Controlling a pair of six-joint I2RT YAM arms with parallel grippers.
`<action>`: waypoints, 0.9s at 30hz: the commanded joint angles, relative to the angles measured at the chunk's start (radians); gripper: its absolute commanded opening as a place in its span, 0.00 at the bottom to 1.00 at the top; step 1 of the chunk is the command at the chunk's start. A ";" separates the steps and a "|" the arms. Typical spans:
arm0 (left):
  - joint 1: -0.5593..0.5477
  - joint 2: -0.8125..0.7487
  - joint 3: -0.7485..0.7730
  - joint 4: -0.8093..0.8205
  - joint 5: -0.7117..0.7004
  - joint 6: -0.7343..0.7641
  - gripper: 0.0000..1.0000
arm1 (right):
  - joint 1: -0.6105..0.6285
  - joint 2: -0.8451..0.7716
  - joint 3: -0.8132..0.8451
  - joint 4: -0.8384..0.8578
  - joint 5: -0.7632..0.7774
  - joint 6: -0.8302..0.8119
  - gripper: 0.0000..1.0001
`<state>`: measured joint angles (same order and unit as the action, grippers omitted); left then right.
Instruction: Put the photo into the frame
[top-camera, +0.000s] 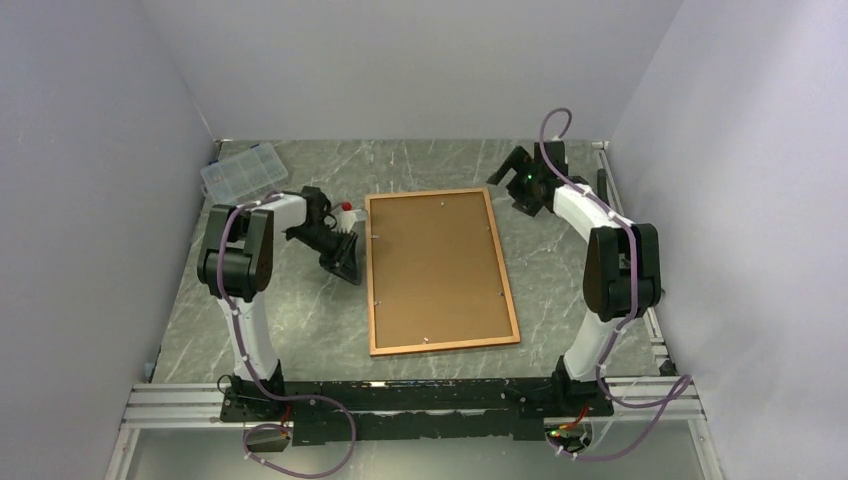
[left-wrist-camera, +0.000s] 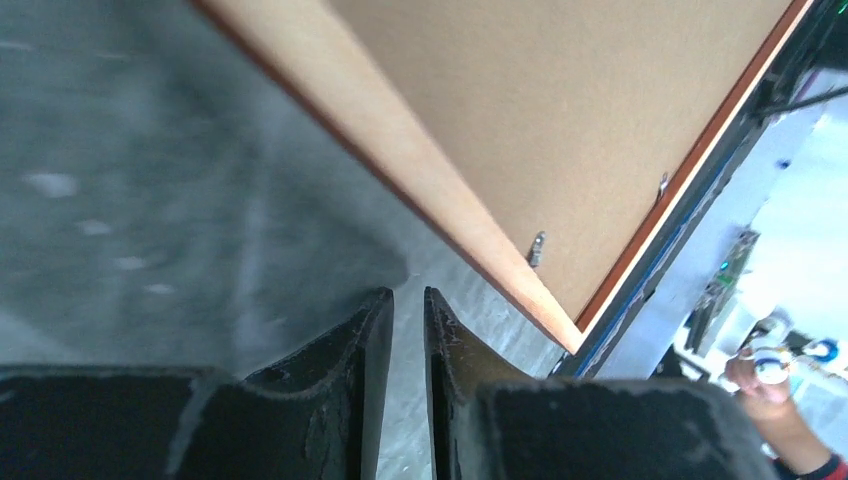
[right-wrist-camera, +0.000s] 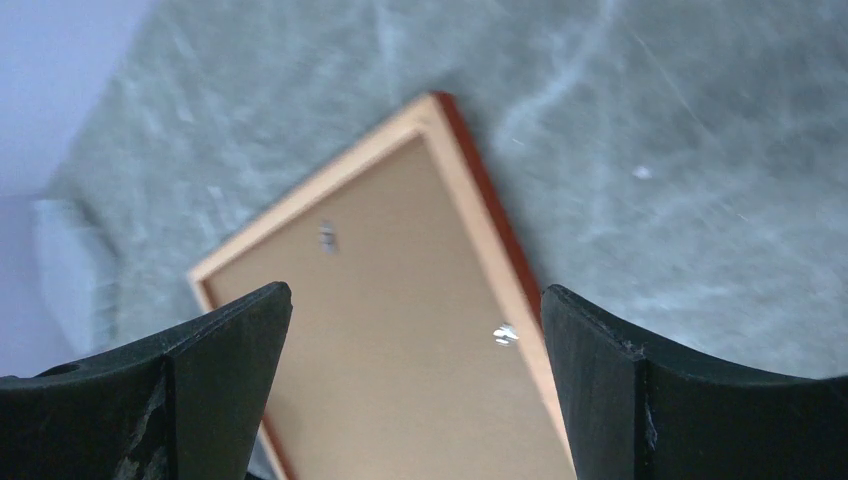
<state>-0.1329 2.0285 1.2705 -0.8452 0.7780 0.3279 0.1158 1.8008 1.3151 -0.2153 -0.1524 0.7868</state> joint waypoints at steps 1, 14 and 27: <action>-0.090 -0.084 -0.071 0.061 -0.136 0.059 0.26 | 0.000 0.049 -0.040 -0.048 0.005 -0.046 1.00; -0.269 -0.080 -0.110 0.105 -0.180 0.028 0.26 | 0.142 0.296 0.176 -0.044 -0.080 0.013 1.00; -0.437 -0.016 0.065 -0.064 -0.131 0.050 0.41 | 0.238 0.427 0.569 -0.200 -0.060 -0.047 1.00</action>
<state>-0.5819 2.0174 1.2816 -1.0122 0.6617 0.3214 0.3634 2.3322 1.8595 -0.2882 -0.1562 0.7341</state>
